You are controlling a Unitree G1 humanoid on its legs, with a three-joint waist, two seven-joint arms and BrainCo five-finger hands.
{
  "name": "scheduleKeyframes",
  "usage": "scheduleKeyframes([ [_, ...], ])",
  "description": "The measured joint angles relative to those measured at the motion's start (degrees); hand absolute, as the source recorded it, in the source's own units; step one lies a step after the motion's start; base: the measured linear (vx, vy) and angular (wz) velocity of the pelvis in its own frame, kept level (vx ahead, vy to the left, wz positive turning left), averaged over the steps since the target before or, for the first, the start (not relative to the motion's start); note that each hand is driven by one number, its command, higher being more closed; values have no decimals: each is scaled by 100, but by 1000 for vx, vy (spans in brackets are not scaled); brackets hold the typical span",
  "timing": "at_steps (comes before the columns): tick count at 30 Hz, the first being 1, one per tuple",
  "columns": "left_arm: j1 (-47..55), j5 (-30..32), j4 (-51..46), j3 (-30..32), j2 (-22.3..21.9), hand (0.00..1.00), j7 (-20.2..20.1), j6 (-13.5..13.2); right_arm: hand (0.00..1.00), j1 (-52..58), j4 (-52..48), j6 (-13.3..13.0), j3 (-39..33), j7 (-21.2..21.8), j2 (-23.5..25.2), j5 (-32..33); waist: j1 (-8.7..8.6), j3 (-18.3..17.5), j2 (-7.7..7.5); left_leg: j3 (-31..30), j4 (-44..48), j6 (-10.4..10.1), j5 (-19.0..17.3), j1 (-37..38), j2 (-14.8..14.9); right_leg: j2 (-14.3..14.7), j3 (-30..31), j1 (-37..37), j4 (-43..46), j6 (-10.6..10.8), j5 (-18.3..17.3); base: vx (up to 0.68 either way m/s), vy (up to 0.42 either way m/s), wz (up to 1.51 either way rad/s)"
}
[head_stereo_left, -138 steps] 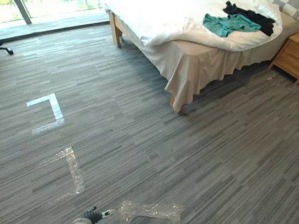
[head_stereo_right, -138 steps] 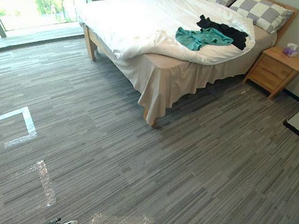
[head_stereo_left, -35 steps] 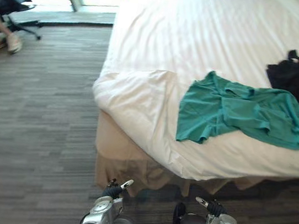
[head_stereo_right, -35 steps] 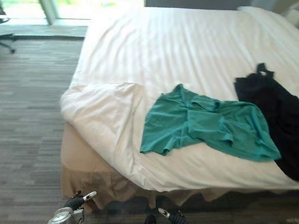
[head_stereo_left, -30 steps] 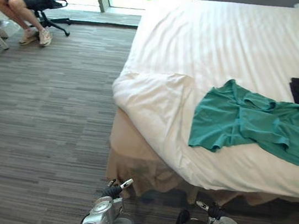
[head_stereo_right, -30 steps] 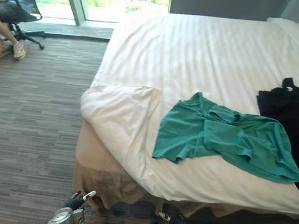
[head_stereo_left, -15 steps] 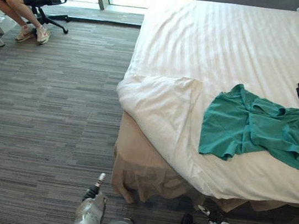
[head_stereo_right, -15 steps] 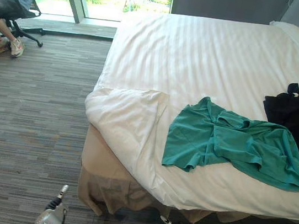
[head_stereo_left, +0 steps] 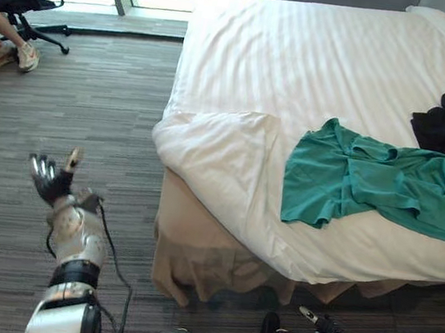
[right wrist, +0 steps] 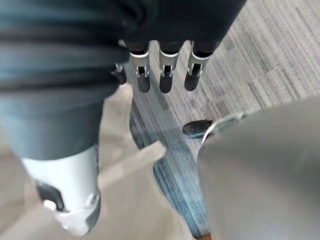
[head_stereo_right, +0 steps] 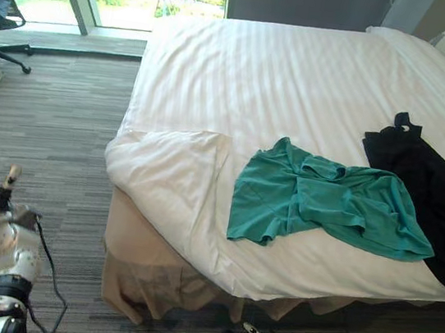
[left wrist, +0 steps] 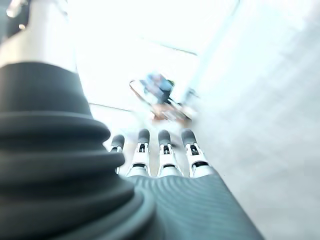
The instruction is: Tidy the bed and pick cloth on bed and put in laundry
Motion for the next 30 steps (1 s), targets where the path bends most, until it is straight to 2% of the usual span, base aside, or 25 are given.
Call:
scheduleKeyframes([
  [4, -453, 889, -458, -380, 539, 0, -379, 151, 0, 277, -49, -59, -210, 5, 5, -8, -3, -2, 75, 137, 2, -15, -10, 65, -13, -4, 82, 2, 20, 4, 9, 23, 12, -13],
  [6, -897, 1448, -689, -976, 818, 0, -679, 367, 0, 489, -50, -71, -390, 18, 11, -15, -24, -45, 167, 178, 0, -19, -12, 81, -40, -30, 101, 3, 20, 15, 23, -8, 10, -6],
  [7, -965, 1564, -733, -1067, 850, 0, -732, 413, 0, 508, -51, -74, -399, 23, 12, -16, -32, -48, 182, 197, 0, -19, -12, 85, -45, -34, 115, 1, 20, 16, 25, -17, 8, -12],
  [9, -1257, 2065, -860, -1517, 963, 0, -943, 725, 0, 524, -56, -81, -512, 55, 14, -20, -142, -48, 235, 307, -2, -19, -13, 91, -76, -50, 234, -24, 20, 15, 45, -68, 0, -20],
  [10, -1299, 2123, -855, -1593, 967, 0, -960, 793, 0, 526, -67, -82, -513, 58, 15, -21, -161, -51, 243, 317, -5, -19, -12, 91, -80, -53, 242, -33, 20, 18, 47, -90, -11, -20],
  [12, -1546, 2394, -836, -2121, 966, 0, -1103, 1170, 0, 528, -114, -81, -547, 78, 20, -28, -253, -48, 274, 451, -22, -19, -12, 69, -99, -45, 371, -170, 20, 2, 109, -65, -19, -27],
  [13, -1594, 2477, -816, -2227, 966, 0, -1129, 1250, 0, 528, -117, -80, -559, 79, 21, -28, -264, -44, 280, 463, -30, -19, -12, 60, -99, -39, 392, -196, 20, -2, 122, -76, -28, -25],
  [15, -1791, 2778, -589, -2768, 947, 0, -1247, 1658, 0, 579, -117, -62, -646, 98, 53, -71, -378, -32, 302, 537, -63, -16, -11, 75, -99, -20, 458, -245, 20, -6, 153, -87, -35, -20],
  [17, -1917, 2828, -371, -2913, 907, 0, -1283, 1839, 0, 618, -135, -54, -678, 115, 51, -80, -416, -18, 327, 616, -70, -16, -11, 68, -97, 0, 569, -289, 19, -16, 179, -97, -35, -27],
  [20, -2341, 3180, 228, -2963, 804, 0, -1291, 2324, 0, 778, -336, -48, -740, 163, 46, -255, -566, 48, 417, 742, -70, 2, 9, -22, -103, 8, 663, -439, 21, -30, 227, -75, -38, -19],
  [24, -2684, 3541, 516, -3100, 720, 0, -1161, 2758, 0, 835, -400, -38, -756, 216, 46, -297, -739, 190, 519, 802, -62, 5, 24, -158, -102, 26, 809, -606, 24, -40, 276, -46, -32, -12],
  [27, -3137, 3890, 584, -3130, 596, 0, -876, 3099, 0, 703, -666, -26, -753, 308, 6, -298, -789, 526, 518, 944, -45, 31, 76, -406, -147, 18, 1010, -924, 27, -50, 387, -55, -15, -19],
  [30, -3376, 4081, 614, -3132, 457, 0, -809, 3491, 0, 559, -736, -69, -754, 403, -25, -295, -896, 873, 496, 1081, 26, 33, 82, -550, -145, 29, 1168, -1139, 111, -70, 417, -47, -27, -19],
])
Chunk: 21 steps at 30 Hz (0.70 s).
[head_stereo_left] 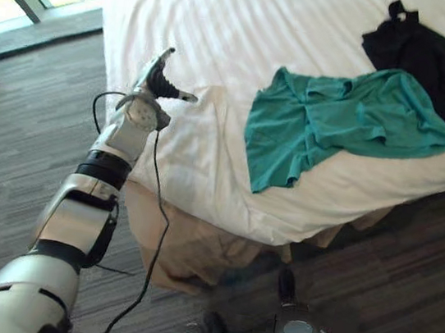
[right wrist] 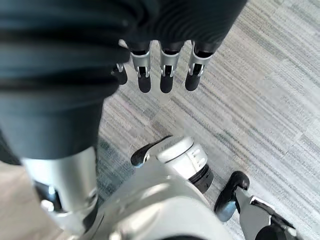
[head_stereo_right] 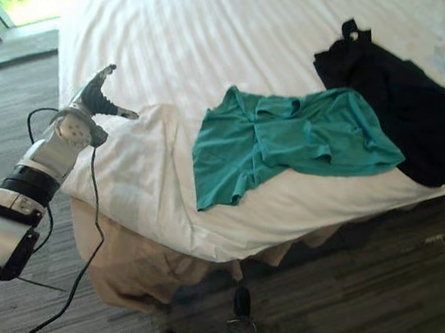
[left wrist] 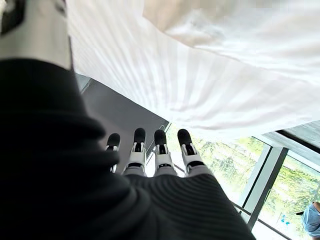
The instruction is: Tidy the bed and pick cloth on bed and put in laundry
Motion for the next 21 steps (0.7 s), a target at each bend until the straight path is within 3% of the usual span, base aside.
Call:
scheduleKeyframes([
  [7, -387, 63, 247, 0, -342, 0, -6, 443, 0, -312, -419, -177, 250, 135, -5, 74, -112, 515, -79, 330, 42, 24, 39, -411, -56, -19, 337, -702, 350, -8, -8, -53, -19, -20],
  [9, -477, 244, 509, 5, -511, 0, -49, 688, 0, -389, -613, -258, 291, 163, 16, 219, -111, 606, -151, 497, 103, 25, 38, -572, -55, -22, 446, -938, 480, -9, -9, -44, -32, -14],
  [10, -491, 296, 516, 8, -511, 100, -49, 741, 0, -436, -624, -270, 318, 168, 16, 250, -109, 651, -177, 537, 109, 24, 38, -571, -55, -22, 468, -952, 500, -8, -9, -34, -28, -14],
  [16, -768, 640, 573, 135, -530, 100, -150, 1031, 0, -500, -913, -314, 503, 229, 32, 283, -15, 702, -242, 690, 139, -8, -21, -687, -29, -32, 516, -1125, 612, -4, -13, -26, -17, -2],
  [21, -802, 646, 625, 248, -512, 100, -223, 1004, 0, -499, -936, -318, 497, 226, 33, 277, 39, 699, -238, 672, 256, 39, 3, -750, 10, -50, 522, -1139, 681, -3, -17, 8, -17, 7],
])
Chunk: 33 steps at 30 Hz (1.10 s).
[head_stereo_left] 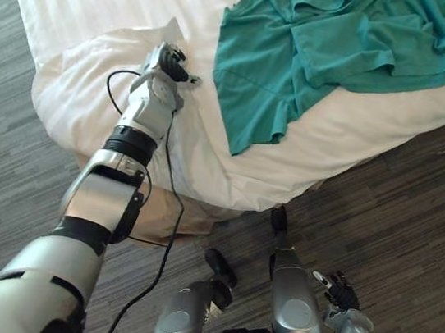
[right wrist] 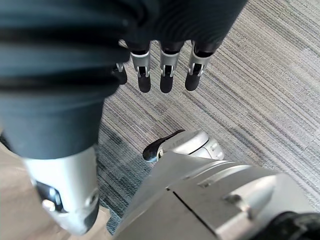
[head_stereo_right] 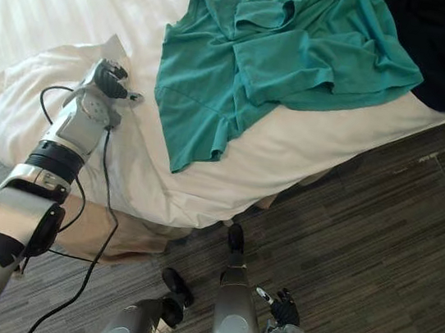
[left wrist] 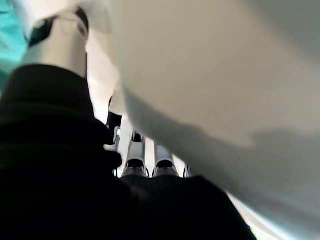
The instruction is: Tidy the bed and pick cloth on bed and put in laundry
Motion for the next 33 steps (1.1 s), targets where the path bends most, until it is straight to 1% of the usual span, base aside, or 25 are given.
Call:
scheduleKeyframes([
  [1, 1, -36, 5, 1, 0, 100, -31, -43, 0, 1, 2, -1, -4, 0, -1, -2, 25, 0, 0, -3, 14, 2, 5, -1, 3, -6, -2, 0, 29, 3, -15, 0, -15, 15],
  [4, 94, -163, 9, 4, 1, 100, -40, -298, 0, 2, 30, -1, -7, -2, 0, -13, 73, -9, 7, -96, 50, 7, 20, 43, 9, -58, -89, 109, 100, 38, -108, -7, -25, 25],
  [5, 199, -266, -11, 12, 12, 100, -34, -440, 0, 2, 55, -5, -9, -5, 0, -32, 100, -12, 8, -126, 47, 6, 25, 104, 10, -67, -118, 199, 102, 43, -123, -9, -16, 24],
  [6, 406, -278, -88, 64, 23, 100, -29, -627, 0, 5, 107, -5, -9, -9, 2, -53, 91, -19, 13, -212, 44, 7, 25, 194, 8, -90, -196, 333, 104, 41, -158, -8, -13, 24],
  [7, 512, -281, -144, 81, 25, 100, -30, -684, 0, 16, 133, -4, -9, -13, 7, -53, 89, -39, 19, -250, 46, 7, 25, 212, 7, -99, -222, 371, 106, 44, -177, -16, -8, 32],
  [9, 1134, -299, -603, 182, 47, 100, -29, -954, 0, 95, 290, 2, -43, -48, 31, -55, 95, -152, 55, -487, 35, 33, 53, 263, 0, -151, -413, 555, 91, 66, -237, -11, -13, 44],
  [10, 1253, -338, -685, 183, 66, 100, -30, -998, 0, 101, 331, 5, -50, -67, 39, -54, 101, -154, 55, -543, 28, 34, 58, 294, 0, -154, -448, 608, 86, 66, -249, -8, -17, 46],
  [12, 1988, -495, -1080, 187, 238, 100, -44, -1154, 0, 162, 507, 21, -258, -139, 92, -54, 153, -416, 94, -715, -70, 47, 165, 354, -18, -171, -581, 715, 61, 47, -272, -2, -19, 34],
  [13, 2114, -498, -1137, 189, 260, 100, -45, -1167, 0, 192, 516, 21, -286, -152, 92, -55, 187, -470, 108, -731, -107, 42, 185, 373, -22, -171, -604, 731, 52, 45, -274, 17, -26, 26],
  [14, 2461, -543, -1302, 210, 269, 100, -47, -1199, 0, 297, 550, 25, -365, -183, 87, -53, 273, -619, 152, -808, -172, 44, 224, 408, -25, -170, -705, 820, -9, 40, -279, 23, -29, 38],
  [15, 2897, -647, -1528, 273, 270, 100, -57, -1267, 0, 357, 600, 97, -421, -252, 87, -53, 291, -761, 190, -969, -192, 45, 250, 419, -18, -166, -828, 945, -90, 36, -289, 19, -36, 42],
  [16, 3055, -665, -1606, 289, 269, 100, -58, -1282, 0, 367, 619, 123, -438, -276, 88, -53, 300, -798, 197, -1025, -212, 44, 259, 438, -18, -163, -862, 993, -113, 35, -293, 22, -37, 41],
  [17, 3462, -667, -1754, 290, 261, 100, -63, -1298, 0, 391, 686, 145, -483, -319, 89, -53, 383, -874, 216, -1070, -270, 39, 283, 539, -8, -156, -942, 1130, -171, 31, -306, 8, -25, 22],
  [18, 3651, -670, -1819, 290, 254, 100, -68, -1301, 0, 413, 690, 175, -486, -345, 89, -53, 411, -914, 226, -1124, -275, 40, 283, 561, -3, -156, -983, 1179, -186, 24, -318, 6, -23, 29],
  [19, 3955, -730, -1883, 294, 231, 0, -87, -1323, 0, 459, 692, 219, -486, -362, 90, -53, 445, -990, 234, -1220, -298, 40, 284, 586, 0, -153, -1058, 1259, -223, 30, -339, -5, -26, 36],
  [20, 4392, -782, -1995, 319, 198, 0, -160, -1333, 0, 476, 739, 288, -502, -391, 94, -53, 509, -1119, 245, -1336, -354, 40, 299, 590, -1, -142, -1152, 1316, -253, 62, -380, -2, -33, 35],
  [21, 4546, -791, -2039, 328, 172, 0, -181, -1335, 0, 482, 752, 314, -507, -404, 94, -53, 531, -1168, 239, -1350, -368, 40, 306, 590, -1, -138, -1172, 1323, -264, 62, -381, 10, -35, 26],
  [23, 5119, -834, -2080, 390, -49, 0, -288, -1351, 0, 493, 824, 400, -513, -467, 87, -54, 655, -1292, 206, -1472, -384, 43, 310, 591, -4, -137, -1288, 1431, -376, 89, -393, 26, -25, 23],
  [24, 5221, -833, -2080, 386, -86, 0, -290, -1351, 0, 489, 839, 420, -513, -471, 87, -54, 661, -1299, 196, -1502, -385, 46, 312, 596, -4, -139, -1318, 1467, -396, 90, -393, 28, -12, 27],
  [26, 5683, -833, -2071, 386, -284, 0, -283, -1320, 0, 477, 965, 503, -510, -490, 72, -53, 749, -1390, 99, -1580, -390, 45, 315, 601, -5, -128, -1382, 1521, -460, 75, -379, 53, -8, 16],
  [28, 5872, -830, -2021, 386, -376, 0, -275, -1234, 0, 470, 1004, 525, -504, -493, 98, -50, 755, -1457, 39, -1643, -401, 44, 317, 611, -5, -120, -1443, 1577, -526, 79, -372, 59, -11, 13],
  [29, 5995, -829, -1987, 386, -447, 0, -270, -1178, 0, 467, 1061, 555, -503, -491, 105, -44, 785, -1536, 0, -1654, -413, 43, 318, 631, -5, -106, -1455, 1601, -564, 79, -365, 82, -9, 6],
  [30, 6040, -829, -1813, 387, -531, 0, -266, -1119, 0, 460, 1142, 561, -503, -487, 103, -41, 852, -1595, -38, -1650, -447, 43, 317, 696, -23, -87, -1455, 1659, -595, 79, -363, 95, 0, 1],
  [32, 6075, -828, -1407, 402, -636, 0, -247, -1067, 0, 436, 1211, 567, -494, -459, 105, 12, 884, -1667, -87, -1655, -464, 29, 304, 773, -23, -66, -1463, 1762, -666, 79, -364, 70, 1, -2],
  [33, 6127, -827, -1050, 409, -728, 0, -231, -999, 0, 390, 1242, 570, -478, -437, 107, 69, 887, -1720, -109, -1662, -465, 25, 298, 793, -22, -59, -1465, 1795, -697, 79, -364, 38, -8, -2],
])
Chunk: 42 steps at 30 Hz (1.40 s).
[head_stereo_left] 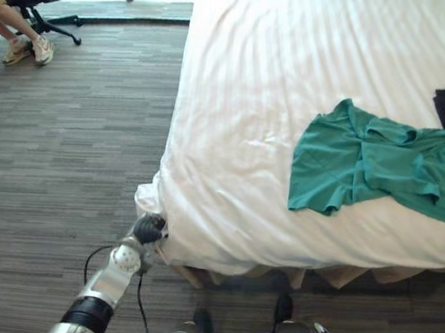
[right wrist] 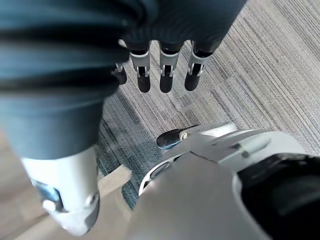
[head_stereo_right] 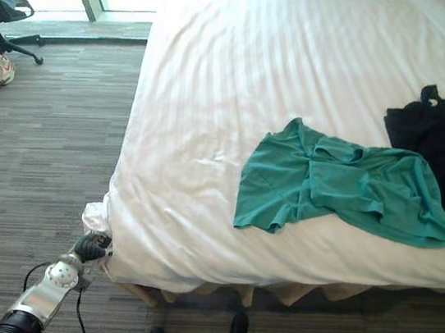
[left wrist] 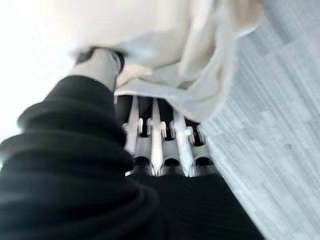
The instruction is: Tidy the bed and pick cloth on bed and put in laundry
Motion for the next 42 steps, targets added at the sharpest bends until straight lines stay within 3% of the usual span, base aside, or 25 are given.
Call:
scheduleKeyframes([
  [7, 211, -7, 1668, 758, -582, 0, 185, 231, 0, -175, 338, 66, -201, -77, 5, 650, -5, -126, -60, 45, 29, -31, -64, 132, 50, 56, 54, 121, -49, 0, 1, -10, -8, -5],
  [12, 474, 23, 2201, 1241, -763, 0, -152, 207, 0, -164, 506, 51, -1016, -555, -9, 1080, 5, -142, -93, 171, 60, -62, -117, 231, 82, 88, 184, 185, -62, -9, 5, -62, -17, -15],
  [18, 488, 236, 2281, 1387, -893, 0, -350, -39, 0, -273, 217, 118, -2236, -1509, -268, 1260, -5, -253, -193, 296, 17, -94, -143, 306, 101, 112, 338, 159, -62, 9, 2, -27, -12, -13],
  [19, 479, 239, 2280, 1387, -898, 0, -350, -65, 100, -294, 116, 119, -2354, -1644, -359, 1293, -6, -277, -214, 324, 6, -90, -144, 304, 103, 109, 362, 139, -61, 16, 6, 3, -5, -14],
  [22, 450, 352, 2274, 1356, -901, 0, -349, -172, 100, -400, -668, 88, -2555, -2117, -724, 1286, -31, -309, -214, 357, -2, -62, -159, 304, 75, 85, 417, 102, -36, 26, 17, 4, 11, -8],
  [26, 457, 349, 2207, 1277, -898, 0, -342, -257, 100, -617, -2592, -271, -2448, -2386, -958, 980, -128, -329, -249, 374, -7, -52, -181, 305, 54, 80, 449, 77, -16, 25, 18, 2, 0, -1],
  [29, 486, 338, 2162, 921, -875, 0, -326, -255, 100, -892, -4005, -392, -2038, -2039, -998, 541, -186, -333, -263, 429, 14, -60, -207, 310, 50, 106, 492, 38, 25, 19, 14, 1, -4, -8],
  [33, 481, 329, 2098, 638, -814, 0, -238, -244, 100, -1102, -5301, -620, -932, -941, -995, 430, -177, -297, -322, 487, 16, -61, -212, 318, 65, 127, 553, -14, 98, 1, 1, -14, -18, -8],
  [36, 492, 315, 2106, 572, -813, 0, -59, -248, 100, -1278, -5575, -786, -269, 93, -1001, 629, -163, -283, -345, 486, 17, -55, -220, 357, 61, 119, 574, 11, 129, 3, -4, -15, -3, 1],
  [37, 493, 205, 2112, 433, -791, 0, -26, -261, 100, -1474, -5600, -760, 279, 871, -1088, 1055, -146, -266, -370, 466, 26, -50, -228, 393, 59, 106, 566, 62, 132, 17, -18, -46, -11, 3],
  [42, 430, 30, 2136, 302, -742, 0, 62, -300, 100, -2212, -5450, -616, 1731, 2095, -1435, 1541, 15, -205, -394, 276, 38, -30, -222, 319, 44, 35, 415, 74, 187, 56, -67, -49, -16, 20],
])
